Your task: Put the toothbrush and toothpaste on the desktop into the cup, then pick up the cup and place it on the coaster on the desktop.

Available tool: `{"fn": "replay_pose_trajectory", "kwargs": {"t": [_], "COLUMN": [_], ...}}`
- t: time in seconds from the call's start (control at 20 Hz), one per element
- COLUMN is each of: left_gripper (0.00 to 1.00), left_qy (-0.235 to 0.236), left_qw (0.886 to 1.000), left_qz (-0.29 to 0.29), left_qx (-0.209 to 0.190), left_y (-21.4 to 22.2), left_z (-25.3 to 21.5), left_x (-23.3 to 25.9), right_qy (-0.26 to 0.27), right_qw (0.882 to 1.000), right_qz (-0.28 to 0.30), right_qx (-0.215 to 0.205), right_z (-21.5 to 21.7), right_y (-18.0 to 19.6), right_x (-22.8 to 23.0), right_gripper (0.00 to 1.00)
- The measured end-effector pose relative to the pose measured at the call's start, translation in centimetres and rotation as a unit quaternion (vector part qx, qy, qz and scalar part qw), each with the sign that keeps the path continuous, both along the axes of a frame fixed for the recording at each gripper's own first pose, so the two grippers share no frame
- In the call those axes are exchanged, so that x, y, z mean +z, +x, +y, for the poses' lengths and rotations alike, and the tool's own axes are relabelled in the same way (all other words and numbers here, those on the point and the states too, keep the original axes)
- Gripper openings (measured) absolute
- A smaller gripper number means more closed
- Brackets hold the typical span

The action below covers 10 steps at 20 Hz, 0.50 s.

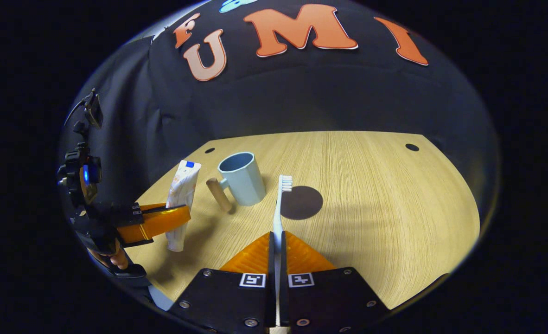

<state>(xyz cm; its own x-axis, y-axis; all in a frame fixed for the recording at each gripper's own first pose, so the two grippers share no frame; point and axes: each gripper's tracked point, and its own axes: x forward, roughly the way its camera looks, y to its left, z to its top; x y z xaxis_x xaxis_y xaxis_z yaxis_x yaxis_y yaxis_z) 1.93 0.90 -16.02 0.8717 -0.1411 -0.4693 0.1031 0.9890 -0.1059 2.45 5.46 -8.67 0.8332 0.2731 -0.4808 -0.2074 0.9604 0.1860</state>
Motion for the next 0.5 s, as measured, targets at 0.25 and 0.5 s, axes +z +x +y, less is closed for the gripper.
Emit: {"fn": "replay_pose_trajectory", "kwargs": {"t": [0.25,0.5], "left_gripper": [0.1,0.1], "left_qy": [-0.021,-0.05], "left_qw": [0.997,0.989], "left_qz": [-0.075,-0.133], "left_qx": [0.016,0.038], "left_y": [1.2,4.8], "left_z": [0.7,0.0], "left_x": [2.3,5.3], "right_qy": [0.012,0.027], "right_qw": [0.998,0.993], "right_qz": [-0.066,-0.112], "right_qx": [0.005,-0.004], "right_z": [0.5,0.6], "right_y": [0.8,1.3], "right_x": [2.4,4.5], "right_gripper": [0.04,0.04]}}
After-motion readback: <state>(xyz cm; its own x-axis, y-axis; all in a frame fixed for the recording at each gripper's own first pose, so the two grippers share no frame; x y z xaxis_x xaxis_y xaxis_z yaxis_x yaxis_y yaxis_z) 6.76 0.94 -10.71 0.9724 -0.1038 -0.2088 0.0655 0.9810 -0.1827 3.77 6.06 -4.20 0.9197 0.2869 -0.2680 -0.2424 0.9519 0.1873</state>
